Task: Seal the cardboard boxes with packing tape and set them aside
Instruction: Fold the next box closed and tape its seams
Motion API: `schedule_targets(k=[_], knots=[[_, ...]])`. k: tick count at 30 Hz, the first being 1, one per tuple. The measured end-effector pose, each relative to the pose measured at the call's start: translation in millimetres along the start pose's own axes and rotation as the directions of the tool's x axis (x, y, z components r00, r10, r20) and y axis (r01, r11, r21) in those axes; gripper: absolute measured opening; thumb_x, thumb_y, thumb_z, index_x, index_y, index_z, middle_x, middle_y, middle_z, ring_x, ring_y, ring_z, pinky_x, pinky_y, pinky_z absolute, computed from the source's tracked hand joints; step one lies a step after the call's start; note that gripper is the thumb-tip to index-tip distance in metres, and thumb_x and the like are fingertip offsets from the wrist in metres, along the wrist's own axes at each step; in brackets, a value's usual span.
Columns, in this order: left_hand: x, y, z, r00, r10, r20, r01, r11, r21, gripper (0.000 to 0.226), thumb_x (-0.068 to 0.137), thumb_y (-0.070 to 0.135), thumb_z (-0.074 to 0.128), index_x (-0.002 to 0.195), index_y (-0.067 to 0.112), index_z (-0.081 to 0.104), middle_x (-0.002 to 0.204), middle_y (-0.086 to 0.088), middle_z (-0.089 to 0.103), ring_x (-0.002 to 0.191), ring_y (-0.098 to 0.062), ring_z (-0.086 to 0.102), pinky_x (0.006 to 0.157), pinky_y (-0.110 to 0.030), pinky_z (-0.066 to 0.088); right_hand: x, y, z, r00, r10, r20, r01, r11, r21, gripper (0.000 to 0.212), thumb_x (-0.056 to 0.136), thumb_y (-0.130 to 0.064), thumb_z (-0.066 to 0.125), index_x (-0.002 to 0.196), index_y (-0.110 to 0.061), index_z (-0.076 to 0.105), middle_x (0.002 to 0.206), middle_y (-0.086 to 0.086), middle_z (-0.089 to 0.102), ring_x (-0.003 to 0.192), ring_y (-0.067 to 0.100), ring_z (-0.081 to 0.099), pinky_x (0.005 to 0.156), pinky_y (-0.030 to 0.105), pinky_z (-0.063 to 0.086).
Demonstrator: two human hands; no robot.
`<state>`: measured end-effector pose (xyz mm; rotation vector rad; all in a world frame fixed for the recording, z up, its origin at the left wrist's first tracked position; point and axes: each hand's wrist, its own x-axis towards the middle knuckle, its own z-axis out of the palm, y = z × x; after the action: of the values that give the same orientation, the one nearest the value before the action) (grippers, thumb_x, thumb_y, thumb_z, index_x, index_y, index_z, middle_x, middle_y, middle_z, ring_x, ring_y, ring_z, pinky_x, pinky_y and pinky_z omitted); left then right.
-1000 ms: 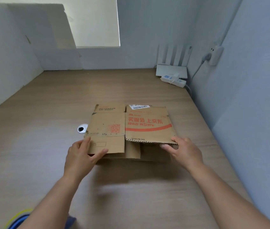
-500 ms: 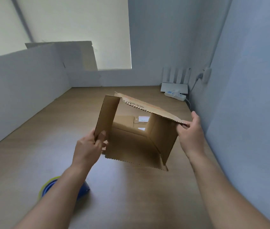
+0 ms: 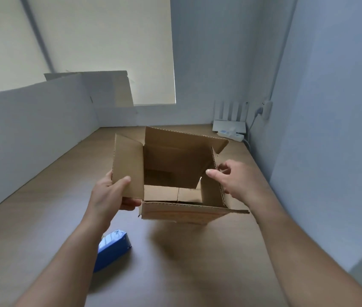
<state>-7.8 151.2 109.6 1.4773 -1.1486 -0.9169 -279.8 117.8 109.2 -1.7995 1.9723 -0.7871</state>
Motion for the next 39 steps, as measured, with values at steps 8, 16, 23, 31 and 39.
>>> schedule_targets(k=[8, 16, 23, 31, 39], knots=[[2, -4, -27, 0.978, -0.099, 0.183, 0.009, 0.899, 0.437, 0.042, 0.102, 0.028, 0.037, 0.142, 0.023, 0.029, 0.095, -0.013, 0.067, 0.067, -0.024, 0.070, 0.056, -0.034, 0.055, 8, -38, -1, 0.992, -0.059, -0.108, 0.028, 0.962, -0.270, 0.020, 0.084, -0.026, 0.053, 0.069, -0.013, 0.056, 0.069, 0.004, 0.058, 0.069, 0.026, 0.055, 0.058, 0.029, 0.042], [3, -42, -39, 0.849, 0.051, 0.526, -0.148, 0.978, 0.145, 0.104, 0.054, 0.099, 0.033, 0.144, 0.048, 0.025, 0.153, 0.022, 0.028, 0.140, 0.001, 0.026, 0.118, -0.037, 0.023, 2, -3, 15, 0.876, 0.096, 0.472, -0.179, 0.974, 0.135, 0.084, 0.077, -0.080, 0.029, 0.119, -0.017, 0.065, 0.132, -0.002, 0.058, 0.125, 0.019, 0.049, 0.110, 0.043, 0.031], [-1, -66, -17, 0.845, 0.084, 0.528, -0.305, 0.887, 0.347, 0.107, 0.041, 0.093, 0.057, 0.136, 0.062, 0.015, 0.150, 0.030, 0.012, 0.139, 0.006, 0.013, 0.113, -0.025, 0.019, -16, 39, 42, 0.780, 0.095, 0.619, -0.384, 0.853, 0.353, 0.107, 0.042, -0.087, 0.047, 0.121, -0.017, 0.064, 0.121, -0.014, 0.059, 0.118, 0.006, 0.047, 0.109, 0.038, 0.029], [13, -86, 14, 0.877, 0.222, 0.427, -0.343, 0.910, 0.232, 0.086, 0.069, 0.071, 0.057, 0.143, 0.057, 0.015, 0.153, 0.019, 0.028, 0.140, -0.006, 0.031, 0.111, -0.046, 0.036, -13, 60, 40, 0.852, -0.064, 0.519, -0.315, 0.729, 0.607, 0.105, 0.041, -0.075, 0.074, 0.119, -0.005, 0.064, 0.112, 0.006, 0.067, 0.102, 0.016, 0.060, 0.078, 0.020, 0.047], [7, -92, 65, 0.891, 0.166, 0.424, -0.194, 0.981, 0.025, 0.078, 0.079, 0.052, 0.058, 0.141, 0.056, 0.011, 0.128, 0.011, 0.053, 0.114, -0.011, 0.056, 0.075, -0.010, 0.051, -16, 84, 11, 0.907, -0.089, 0.413, -0.193, 0.783, 0.592, 0.061, 0.060, -0.044, 0.079, 0.113, -0.018, 0.067, 0.113, 0.001, 0.070, 0.111, 0.019, 0.063, 0.100, 0.040, 0.047]])
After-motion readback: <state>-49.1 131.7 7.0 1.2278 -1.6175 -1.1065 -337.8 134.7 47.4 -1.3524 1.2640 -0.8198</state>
